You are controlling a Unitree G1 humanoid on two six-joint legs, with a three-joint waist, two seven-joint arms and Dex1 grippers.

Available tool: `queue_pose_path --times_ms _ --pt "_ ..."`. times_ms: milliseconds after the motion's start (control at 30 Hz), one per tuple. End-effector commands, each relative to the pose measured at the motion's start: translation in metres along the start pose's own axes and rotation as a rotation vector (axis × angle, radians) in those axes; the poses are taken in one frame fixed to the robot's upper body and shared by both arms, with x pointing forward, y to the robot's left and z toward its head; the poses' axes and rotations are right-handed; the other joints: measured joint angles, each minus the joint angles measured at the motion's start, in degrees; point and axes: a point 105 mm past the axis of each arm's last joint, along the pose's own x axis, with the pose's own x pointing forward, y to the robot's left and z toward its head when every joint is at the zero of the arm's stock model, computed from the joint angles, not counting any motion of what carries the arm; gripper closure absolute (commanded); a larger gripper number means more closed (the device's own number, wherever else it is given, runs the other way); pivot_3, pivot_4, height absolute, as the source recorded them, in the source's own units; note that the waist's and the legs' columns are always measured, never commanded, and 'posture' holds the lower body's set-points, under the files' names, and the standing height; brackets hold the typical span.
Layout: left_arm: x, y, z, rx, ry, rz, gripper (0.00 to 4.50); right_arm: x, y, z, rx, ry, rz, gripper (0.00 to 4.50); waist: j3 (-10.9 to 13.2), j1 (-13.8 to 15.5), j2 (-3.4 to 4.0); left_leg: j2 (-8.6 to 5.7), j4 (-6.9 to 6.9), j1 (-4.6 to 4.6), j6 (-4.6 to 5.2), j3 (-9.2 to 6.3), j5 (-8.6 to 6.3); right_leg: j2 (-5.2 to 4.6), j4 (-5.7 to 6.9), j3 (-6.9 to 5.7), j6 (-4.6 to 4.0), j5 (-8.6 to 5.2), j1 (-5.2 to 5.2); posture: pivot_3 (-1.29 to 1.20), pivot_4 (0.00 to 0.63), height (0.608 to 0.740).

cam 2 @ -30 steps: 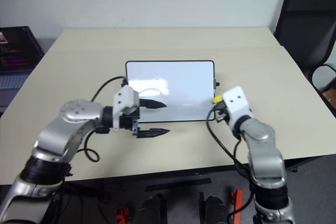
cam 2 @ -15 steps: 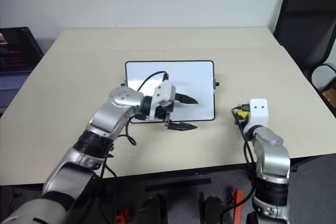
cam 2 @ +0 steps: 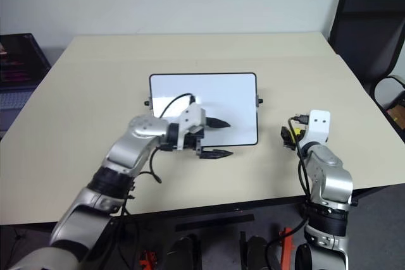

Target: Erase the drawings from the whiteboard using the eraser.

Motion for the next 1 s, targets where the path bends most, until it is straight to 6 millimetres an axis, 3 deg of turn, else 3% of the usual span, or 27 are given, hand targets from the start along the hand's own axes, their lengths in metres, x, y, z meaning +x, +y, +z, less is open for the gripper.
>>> queue_pose_path --times_ms 33,133,233,333,467,567,667,833,1000 --pt "-0.033 0.011 0.012 -0.031 -0.078 0.219 0.00 -0.022 0.026 0.026 -0.121 -0.160 0.144 0.05 0.00 0.00 0.00 0.00 -0.01 0.00 0.00 -0.01 0.00 0.00 -0.01 -0.01 0.01 -0.01 0.01 0.00 0.150 0.740" --pt "-0.067 0.016 0.006 -0.106 -0.144 0.533 0.00 -0.039 0.041 0.019 -0.152 -0.243 0.234 0.05 -0.02 -0.08 -0.01 0.01 -0.03 0.03 0.00 -0.02 -0.01 -0.02 -0.03 -0.02 -0.03 -0.03 0.08 0.00 0.150 0.740" --pt "-0.100 0.018 -0.006 -0.171 -0.177 0.859 0.00 -0.046 0.033 0.013 -0.197 -0.327 0.184 0.05 -0.02 0.26 -0.01 0.00 0.01 0.04 0.00 -0.02 -0.01 -0.05 -0.03 -0.02 0.02 -0.04 0.09 0.00 0.150 0.740" --pt "-0.135 0.005 -0.032 -0.204 -0.128 1.134 0.00 -0.046 0.010 -0.002 -0.225 -0.338 0.084 0.05 -0.04 0.50 -0.04 -0.01 0.20 0.16 -0.01 0.00 -0.01 -0.07 -0.04 0.01 0.14 0.03 0.27 0.00 0.150 0.740" --pt "-0.171 -0.014 -0.058 -0.195 -0.028 1.394 0.00 -0.044 0.003 -0.016 -0.194 -0.347 0.119 0.05 -0.04 0.55 -0.05 0.02 0.59 0.36 -0.01 -0.01 -0.02 -0.06 -0.05 0.05 -0.24 -0.01 0.54 0.00 0.150 0.740" --pt "-0.177 -0.022 -0.057 -0.164 -0.007 1.490 0.00 -0.037 -0.014 -0.028 -0.164 -0.311 0.096 0.05 -0.05 0.74 -0.11 -0.01 0.82 0.35 -0.04 -0.05 -0.04 -0.08 -0.07 0.07 -0.24 0.03 0.53 0.00 0.150 0.740" --pt "-0.174 -0.029 -0.055 -0.164 -0.006 1.518 0.00 -0.030 -0.030 -0.022 -0.113 -0.326 0.044 0.05 -0.06 0.84 -0.12 -0.12 0.90 0.32 -0.23 -0.04 -0.17 -0.16 -0.20 0.15 -0.24 0.03 0.47 0.00 0.150 0.740" --pt "-0.177 -0.040 -0.061 -0.155 0.036 1.550 0.00 -0.028 -0.022 -0.009 -0.123 -0.356 0.067 0.05 -0.08 0.66 -0.11 -0.10 0.87 0.31 -0.03 -0.02 -0.04 -0.13 -0.13 0.16 -0.22 0.05 0.51 0.00 0.150 0.740" --pt "-0.176 -0.043 -0.066 -0.168 0.043 1.583 0.00 -0.023 -0.019 -0.010 -0.150 -0.323 0.105 0.05 -0.08 0.70 -0.10 -0.07 0.63 0.20 0.05 -0.03 -0.05 -0.05 -0.08 0.14 -0.21 -0.10 0.54 0.00 0.150 0.740"
